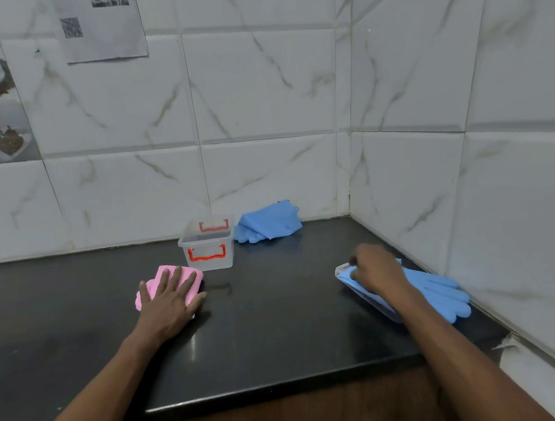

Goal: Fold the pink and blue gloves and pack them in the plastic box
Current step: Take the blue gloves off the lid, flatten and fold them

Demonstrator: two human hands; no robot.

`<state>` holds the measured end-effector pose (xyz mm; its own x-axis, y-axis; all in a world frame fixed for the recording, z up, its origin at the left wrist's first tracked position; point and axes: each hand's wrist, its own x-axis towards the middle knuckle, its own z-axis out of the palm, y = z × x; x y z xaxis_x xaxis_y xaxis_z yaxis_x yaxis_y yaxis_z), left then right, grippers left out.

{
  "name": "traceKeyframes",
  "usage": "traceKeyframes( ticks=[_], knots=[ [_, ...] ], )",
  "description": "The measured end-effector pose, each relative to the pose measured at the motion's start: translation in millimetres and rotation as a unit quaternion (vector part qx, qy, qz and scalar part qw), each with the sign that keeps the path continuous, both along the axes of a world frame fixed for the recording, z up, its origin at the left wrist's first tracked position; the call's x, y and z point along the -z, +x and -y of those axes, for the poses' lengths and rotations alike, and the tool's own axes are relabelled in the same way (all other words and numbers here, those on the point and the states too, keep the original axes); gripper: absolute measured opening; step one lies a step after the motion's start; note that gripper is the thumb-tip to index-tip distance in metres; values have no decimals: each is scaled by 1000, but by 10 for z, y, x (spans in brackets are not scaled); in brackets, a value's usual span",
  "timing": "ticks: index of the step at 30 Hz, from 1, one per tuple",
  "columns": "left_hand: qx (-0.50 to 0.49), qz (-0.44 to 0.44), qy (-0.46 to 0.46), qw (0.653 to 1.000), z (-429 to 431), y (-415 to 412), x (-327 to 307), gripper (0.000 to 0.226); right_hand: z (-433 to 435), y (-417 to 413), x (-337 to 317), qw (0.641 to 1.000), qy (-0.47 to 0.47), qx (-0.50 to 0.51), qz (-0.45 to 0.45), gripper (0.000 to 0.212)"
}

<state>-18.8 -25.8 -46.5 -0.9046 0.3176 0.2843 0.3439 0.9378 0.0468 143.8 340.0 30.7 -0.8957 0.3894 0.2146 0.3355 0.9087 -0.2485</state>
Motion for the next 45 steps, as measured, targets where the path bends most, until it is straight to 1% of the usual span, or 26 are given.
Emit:
traceKeyframes(
  ticks=[1, 2, 3, 4, 6, 9, 11, 14, 16, 19, 22, 24, 26, 27, 28, 29, 30, 32, 34, 35, 37, 38, 39, 42, 43, 45],
  knots=[
    [17, -43, 7, 999, 8, 29, 19, 61, -107, 37, 4, 1000, 2, 15, 14, 10],
    [39, -93, 9, 995, 19, 53, 41, 58, -214, 65, 13, 999, -11, 23, 22, 11],
    [55, -134, 16, 989, 33, 72, 53, 56, -311, 83, 21, 999, -34, 24, 28, 21],
    [61, -149, 37, 986, 43, 101, 44, 56, -390, 100, 34, 998, -56, 22, 37, 31],
    [62, -158, 68, 983, 44, 163, 10, 64, -469, 108, 102, 995, -84, 5, 45, 37],
    [112, -209, 61, 970, 5, 229, -12, 63, -482, 46, 240, 996, -79, -4, 37, 31],
    [146, -224, 80, 960, -21, 289, -46, 68, -483, -14, 277, 997, -70, -4, 30, 23],
    [174, -234, 89, 952, -33, 373, -81, 71, -508, -79, 201, 996, -70, 1, 64, 10],
    [185, -234, 100, 949, -32, 410, -110, 71, -552, -127, 132, 996, -76, 14, 53, 16],
    [206, -217, 133, 945, -44, 417, -109, 67, -552, -170, -138, 997, -22, 21, -67, 20],
    [222, -161, 193, 942, -116, 445, -79, 60, -407, -227, -538, 985, 21, -32, -168, 11],
    [245, -122, 248, 929, -236, 511, -68, 58, -264, -272, -797, 975, 69, -76, -198, 8],
    [268, -74, 318, 907, -400, 589, -62, 54, -113, -314, -1029, 957, 141, -128, -218, 12],
    [273, -31, 365, 889, -493, 632, -65, 54, -39, -334, -1139, 947, 172, -151, -227, 14],
    [278, 35, 422, 862, -594, 683, -78, 56, 34, -356, -1247, 937, 195, -171, -234, 17],
    [289, 125, 481, 818, -703, 746, -99, 61, 108, -380, -1353, 929, 211, -187, -239, 21],
    [304, 212, 532, 761, -825, 807, -117, 69, 183, -402, -1453, 923, 222, -200, -243, 25],
    [318, 330, 594, 661, -1057, 896, -165, 87, 335, -445, -1619, 913, 223, -232, -252, 27],
    [335, 406, 623, 579, -1206, 933, -234, 99, 460, -488, -1723, 904, 203, -264, -268, 24],
    [345, 423, 635, 546, -1234, 927, -262, 99, 499, -514, -1751, 902, 192, -272, -274, 23],
    [358, 438, 657, 499, -1225, 877, -276, 96, 516, -570, -1775, 910, 155, -268, -275, 23],
    [358, 436, 664, 491, -1185, 845, -259, 93, 493, -598, -1775, 918, 121, -260, -274, 22],
    [355, 423, 667, 500, -1140, 817, -237, 88, 461, -626, -1777, 924, 84, -251, -277, 18],
    [331, 359, 640, 593, -1085, 791, -197, 59, 359, -663, -1783, 931, -13, -237, -277, 17],
    [316, 345, 640, 610, -1092, 778, -183, 55, 326, -666, -1783, 932, -34, -240, -270, 17],
    [287, 327, 656, 617, -1102, 748, -148, 51, 264, -662, -1780, 936, -57, -243, -248, 15]
  ],
)
